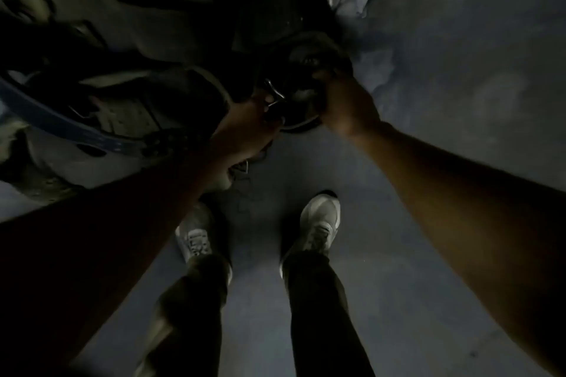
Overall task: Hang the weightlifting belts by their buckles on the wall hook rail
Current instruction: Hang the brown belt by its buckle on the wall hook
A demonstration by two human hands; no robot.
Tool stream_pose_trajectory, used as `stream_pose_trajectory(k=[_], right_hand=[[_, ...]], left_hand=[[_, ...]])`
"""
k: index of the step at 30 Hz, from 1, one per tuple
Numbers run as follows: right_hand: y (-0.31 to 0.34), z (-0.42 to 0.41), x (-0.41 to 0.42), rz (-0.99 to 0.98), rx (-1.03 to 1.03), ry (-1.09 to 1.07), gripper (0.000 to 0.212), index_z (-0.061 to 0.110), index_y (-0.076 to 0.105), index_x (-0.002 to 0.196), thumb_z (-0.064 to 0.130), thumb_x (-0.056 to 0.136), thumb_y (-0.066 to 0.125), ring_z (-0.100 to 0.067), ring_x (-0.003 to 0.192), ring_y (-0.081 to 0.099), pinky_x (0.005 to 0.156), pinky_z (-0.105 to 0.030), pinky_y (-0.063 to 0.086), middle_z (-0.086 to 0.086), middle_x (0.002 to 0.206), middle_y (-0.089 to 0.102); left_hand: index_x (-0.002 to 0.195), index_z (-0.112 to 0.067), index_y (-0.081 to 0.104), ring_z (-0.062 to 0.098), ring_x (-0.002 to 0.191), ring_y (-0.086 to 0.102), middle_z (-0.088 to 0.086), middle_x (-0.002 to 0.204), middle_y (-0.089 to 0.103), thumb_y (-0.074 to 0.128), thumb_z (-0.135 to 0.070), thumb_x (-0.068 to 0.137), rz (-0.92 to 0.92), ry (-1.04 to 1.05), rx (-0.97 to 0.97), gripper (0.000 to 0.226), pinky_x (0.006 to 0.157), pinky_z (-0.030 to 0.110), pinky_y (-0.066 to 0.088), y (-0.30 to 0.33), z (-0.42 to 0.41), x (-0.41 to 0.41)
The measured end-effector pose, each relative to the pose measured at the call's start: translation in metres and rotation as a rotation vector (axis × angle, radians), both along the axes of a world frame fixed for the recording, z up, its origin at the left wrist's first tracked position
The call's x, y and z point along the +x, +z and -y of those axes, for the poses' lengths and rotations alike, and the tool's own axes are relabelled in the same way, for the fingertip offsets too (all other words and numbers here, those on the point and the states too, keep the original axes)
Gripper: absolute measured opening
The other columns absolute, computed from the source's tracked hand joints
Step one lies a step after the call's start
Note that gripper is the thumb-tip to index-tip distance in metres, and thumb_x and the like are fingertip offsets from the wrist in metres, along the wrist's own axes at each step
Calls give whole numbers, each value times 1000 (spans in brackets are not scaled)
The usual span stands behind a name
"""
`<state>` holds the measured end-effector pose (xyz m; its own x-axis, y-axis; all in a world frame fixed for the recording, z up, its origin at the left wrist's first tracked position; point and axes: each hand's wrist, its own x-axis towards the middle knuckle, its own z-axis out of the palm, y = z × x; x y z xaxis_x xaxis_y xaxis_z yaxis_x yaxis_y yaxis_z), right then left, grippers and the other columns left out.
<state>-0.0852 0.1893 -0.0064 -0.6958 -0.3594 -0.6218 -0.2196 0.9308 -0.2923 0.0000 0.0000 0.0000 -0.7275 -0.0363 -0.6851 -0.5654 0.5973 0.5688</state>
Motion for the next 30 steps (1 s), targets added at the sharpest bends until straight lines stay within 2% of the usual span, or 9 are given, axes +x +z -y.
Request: stream_pose_trajectory(k=[3,7,10,13,17,20,23,27,30], right_hand=[[-35,5,-12,-224,56,238,54,18,47,152,35,101,53,-39,143,43,114,-49,39,-12,156,47],[-62,18,-21,-291,156,468,51,16,50,148,36,108,26,-36,150,34,128,-49,10,-18,154,48],[-64,29,-28,-310,200,528,42,9,59,140,26,107,38,-41,140,42,120,-51,27,-22,144,55],[-49,25,-26,-294,189,516,39,11,63,133,30,106,43,-42,131,52,111,-49,39,-20,135,63],[-11,-3,-11,-231,97,233,31,19,67,120,40,105,50,-40,111,67,84,-43,53,-14,119,71],[18,-20,2,-144,-13,-81,28,17,67,112,41,104,56,-39,106,68,76,-36,46,-15,112,73],[61,-19,16,-94,-200,-369,32,14,71,106,44,102,61,-29,100,71,73,-28,38,-10,105,77],[148,1,25,-85,-383,-543,36,6,74,108,40,101,65,-32,100,72,79,-42,55,-15,105,78],[230,20,22,-147,-443,-541,37,5,74,111,40,101,65,-31,98,72,83,-47,57,-14,105,78]], left_hand=[[131,-15,57,29,117,65,8,123,69,64,-34,95,1,45,38,42,99,41,53,-32,-12,0],[130,-12,57,30,117,63,10,123,67,65,-31,95,20,35,34,40,99,40,53,-55,-22,9],[126,-13,60,25,113,63,5,117,67,64,-31,96,-7,49,28,35,96,37,54,-60,-23,13],[120,-15,63,22,111,64,-3,106,62,63,-31,97,10,108,35,28,97,36,53,-54,-19,17],[117,-17,64,24,111,66,1,114,69,65,-37,96,128,216,41,29,100,39,54,-31,-8,22],[117,-19,66,25,110,67,0,113,71,66,-38,95,167,242,82,29,100,42,54,6,-5,19],[115,-20,65,22,113,65,-5,106,66,67,-35,95,147,248,147,24,98,34,52,52,-7,13],[125,-6,63,28,119,63,10,119,69,67,-22,97,49,281,211,33,87,18,50,134,-13,-2],[127,-16,60,32,121,64,15,129,67,68,-22,96,-24,318,291,32,106,42,51,219,-11,-11]])
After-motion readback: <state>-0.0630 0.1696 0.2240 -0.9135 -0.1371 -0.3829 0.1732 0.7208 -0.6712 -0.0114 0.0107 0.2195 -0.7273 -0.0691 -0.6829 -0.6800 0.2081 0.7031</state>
